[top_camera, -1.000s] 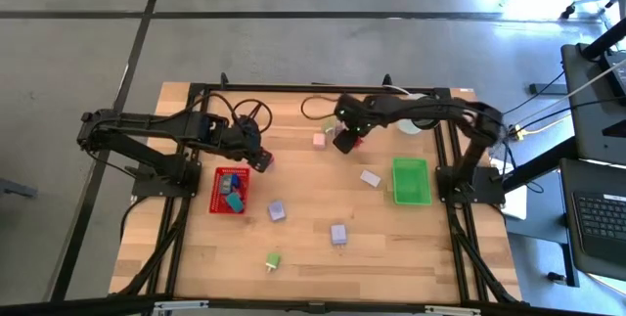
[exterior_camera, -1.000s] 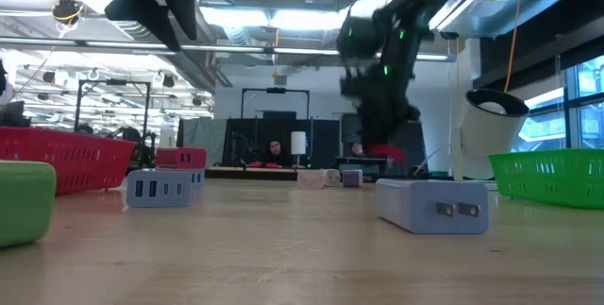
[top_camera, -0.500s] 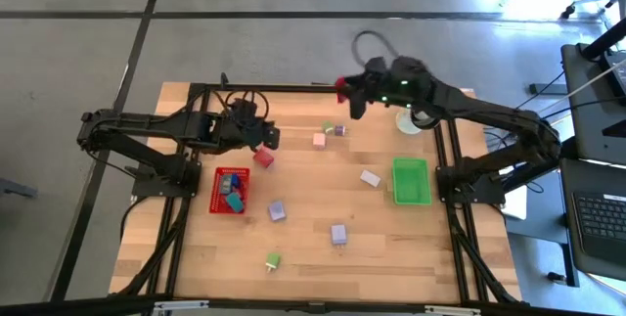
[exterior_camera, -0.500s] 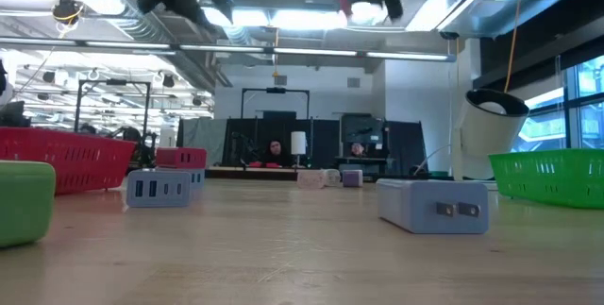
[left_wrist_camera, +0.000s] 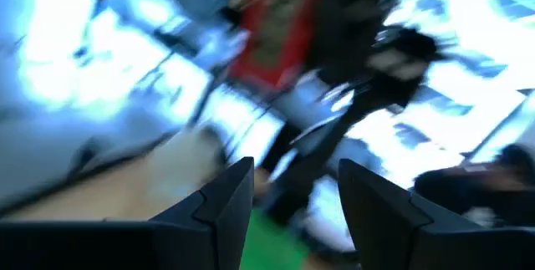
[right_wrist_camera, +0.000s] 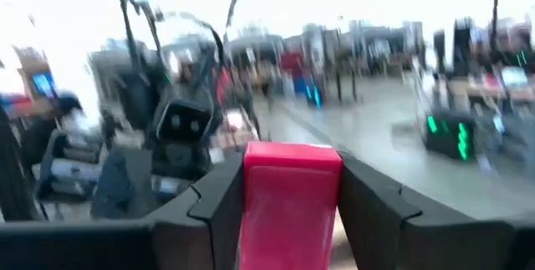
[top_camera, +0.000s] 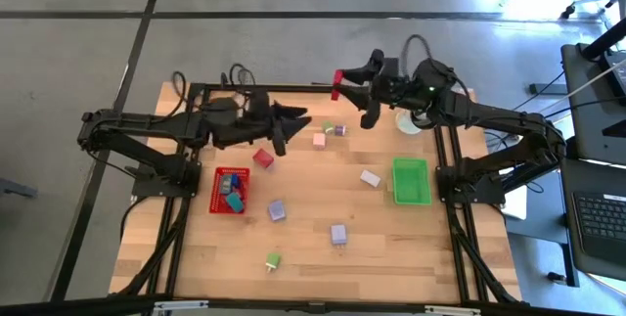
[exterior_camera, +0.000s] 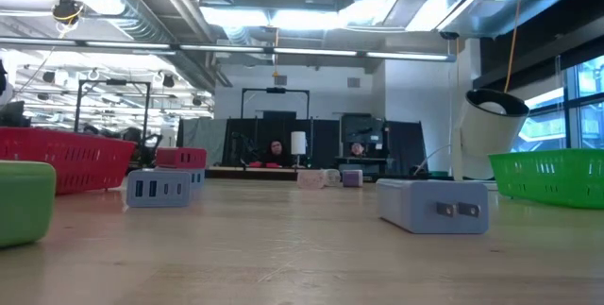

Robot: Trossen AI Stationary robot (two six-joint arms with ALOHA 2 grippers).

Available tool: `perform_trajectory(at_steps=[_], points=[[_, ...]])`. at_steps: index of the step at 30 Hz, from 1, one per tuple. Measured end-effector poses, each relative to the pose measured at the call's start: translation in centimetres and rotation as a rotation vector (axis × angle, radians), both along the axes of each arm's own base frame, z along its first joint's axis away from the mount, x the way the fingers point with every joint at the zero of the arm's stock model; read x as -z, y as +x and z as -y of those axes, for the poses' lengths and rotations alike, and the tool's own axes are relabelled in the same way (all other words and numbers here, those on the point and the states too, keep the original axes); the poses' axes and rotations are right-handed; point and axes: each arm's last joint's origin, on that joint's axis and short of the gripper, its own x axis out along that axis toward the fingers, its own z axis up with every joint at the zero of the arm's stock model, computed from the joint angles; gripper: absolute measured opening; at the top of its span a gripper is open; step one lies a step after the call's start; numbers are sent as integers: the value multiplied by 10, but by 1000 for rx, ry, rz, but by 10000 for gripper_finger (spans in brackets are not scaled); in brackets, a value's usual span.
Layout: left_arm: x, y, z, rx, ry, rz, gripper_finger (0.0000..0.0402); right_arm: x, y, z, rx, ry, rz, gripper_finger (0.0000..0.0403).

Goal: Pick & Place Office items
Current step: Put the red digital timer into the orange basket

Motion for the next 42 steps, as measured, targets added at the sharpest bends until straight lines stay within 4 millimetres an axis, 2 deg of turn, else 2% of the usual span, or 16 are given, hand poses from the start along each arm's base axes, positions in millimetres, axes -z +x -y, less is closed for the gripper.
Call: perform_trajectory(at_steps=[3,5,10,13,16,22,29,37,42], points=[[-15,-2,4,15,169,106,171,-12,-3,-3,-28,34,135,168],[-21,-3,7,-33,320,118,171,-16,-4,-4,-23,121,192,168],[-19,3,13,-263,754,-97,174,-16,-3,-4,8,279,229,168],[-12,14,10,-366,906,-216,186,-14,2,-6,-6,314,240,168],[-3,30,5,-404,993,-247,203,-11,7,-6,11,366,256,168],[6,51,4,-520,1084,-199,239,-4,17,-3,-3,459,266,168],[15,64,2,-521,1157,-165,253,1,22,-2,0,524,274,168],[10,61,-8,-605,1112,-113,249,2,24,-2,-38,540,266,168],[10,61,-10,-592,1072,-80,248,2,24,-3,-63,537,260,168]])
